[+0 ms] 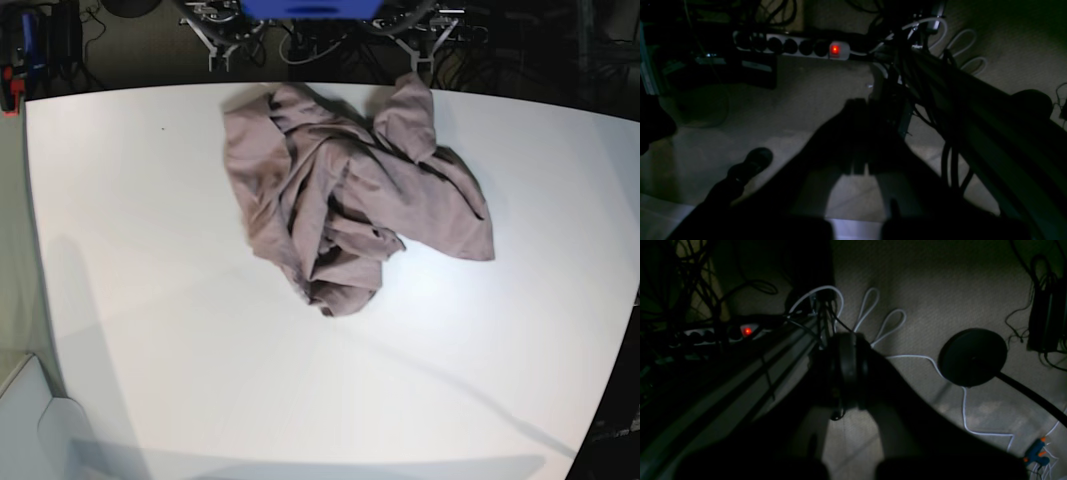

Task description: Layout the t-shirt on the table in an organized manner, then fold the t-shirt properly

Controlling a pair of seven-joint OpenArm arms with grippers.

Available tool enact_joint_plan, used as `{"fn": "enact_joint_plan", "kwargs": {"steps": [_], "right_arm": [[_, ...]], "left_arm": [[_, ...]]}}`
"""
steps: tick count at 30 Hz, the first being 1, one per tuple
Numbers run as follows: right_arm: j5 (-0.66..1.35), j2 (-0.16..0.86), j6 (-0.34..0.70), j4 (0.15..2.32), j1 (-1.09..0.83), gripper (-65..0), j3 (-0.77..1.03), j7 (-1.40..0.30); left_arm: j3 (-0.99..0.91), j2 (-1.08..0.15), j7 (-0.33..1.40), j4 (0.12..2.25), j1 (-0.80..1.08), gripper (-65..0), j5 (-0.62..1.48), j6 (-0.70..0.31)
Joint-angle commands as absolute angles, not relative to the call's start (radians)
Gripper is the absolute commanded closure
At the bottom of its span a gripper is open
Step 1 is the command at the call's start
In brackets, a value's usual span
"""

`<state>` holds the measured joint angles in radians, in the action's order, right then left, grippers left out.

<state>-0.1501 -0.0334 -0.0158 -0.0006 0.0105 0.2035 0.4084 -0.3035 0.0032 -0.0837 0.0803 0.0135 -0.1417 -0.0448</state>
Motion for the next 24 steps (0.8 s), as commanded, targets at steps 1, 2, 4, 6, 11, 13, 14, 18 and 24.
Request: {"fn": "enact_joint_plan", "kwargs": {"steps": [1, 2, 4, 6, 11, 13, 14, 18, 24], "right_arm": [[-0.147, -0.036, -0.024, 0.0, 0.008, 0.0, 0.202, 0.424], [-0.147, -0.036, -0.024, 0.0, 0.008, 0.0, 0.202, 0.424], [-0.147, -0.036, -0.024, 0.0, 0.008, 0.0, 0.203, 0.424], [-0.147, -0.036, -0.024, 0.0, 0.008, 0.0, 0.202, 0.424], [-0.147, -0.027, -0.024, 0.0, -0.013, 0.0, 0.202, 0.424], [-0.147, -0.025, -0.024, 0.0, -0.012, 0.0, 0.202, 0.424], [-0.147, -0.025, -0.024, 0.0, -0.012, 0.0, 0.202, 0.424], [-0.147, -0.024, -0.024, 0.0, -0.047, 0.0, 0.2, 0.424], [-0.147, -0.001, -0.024, 0.061, -0.085, 0.0, 0.202, 0.423]], "left_arm": [[-0.302, 0.007, -0.093, 0.085, 0.016, 0.0, -0.145, -0.036], [-0.302, 0.007, -0.093, 0.085, 0.016, 0.0, -0.145, -0.036], [-0.302, 0.008, -0.093, 0.085, 0.018, 0.0, -0.145, -0.036], [-0.3, 0.008, -0.093, 0.085, 0.018, 0.0, -0.148, -0.036], [-0.3, 0.008, -0.093, 0.085, 0.012, 0.0, -0.15, -0.036], [-0.3, 0.008, -0.093, 0.085, 0.01, 0.0, -0.148, -0.036], [-0.3, 0.005, -0.093, 0.085, 0.01, 0.0, -0.147, -0.036], [-0.303, 0.005, -0.093, 0.085, 0.022, 0.0, -0.145, -0.036], [-0.3, -0.004, -0.094, 0.091, 0.073, 0.0, -0.148, -0.036]]}}
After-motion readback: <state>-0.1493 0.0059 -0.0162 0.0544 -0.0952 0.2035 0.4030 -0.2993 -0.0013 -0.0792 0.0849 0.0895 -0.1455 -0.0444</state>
